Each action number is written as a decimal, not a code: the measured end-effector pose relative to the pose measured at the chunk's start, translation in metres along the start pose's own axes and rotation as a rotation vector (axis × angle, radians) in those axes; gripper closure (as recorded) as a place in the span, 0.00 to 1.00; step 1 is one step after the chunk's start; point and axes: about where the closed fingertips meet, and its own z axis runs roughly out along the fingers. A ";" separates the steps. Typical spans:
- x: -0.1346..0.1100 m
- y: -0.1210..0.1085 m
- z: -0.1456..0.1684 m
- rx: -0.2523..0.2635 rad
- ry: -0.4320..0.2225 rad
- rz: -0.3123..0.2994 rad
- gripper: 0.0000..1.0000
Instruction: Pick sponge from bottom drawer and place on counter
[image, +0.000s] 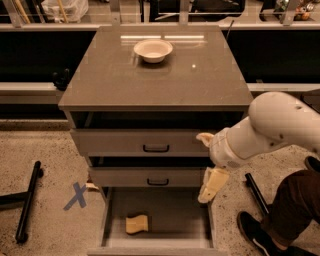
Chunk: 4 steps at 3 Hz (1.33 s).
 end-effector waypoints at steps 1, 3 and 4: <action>0.032 -0.003 0.053 -0.023 0.025 -0.022 0.00; 0.081 -0.001 0.166 -0.088 -0.086 0.004 0.00; 0.090 0.010 0.188 -0.127 -0.101 0.025 0.00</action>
Offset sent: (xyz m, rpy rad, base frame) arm 0.0380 0.0066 -0.2084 0.0703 0.0575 0.0641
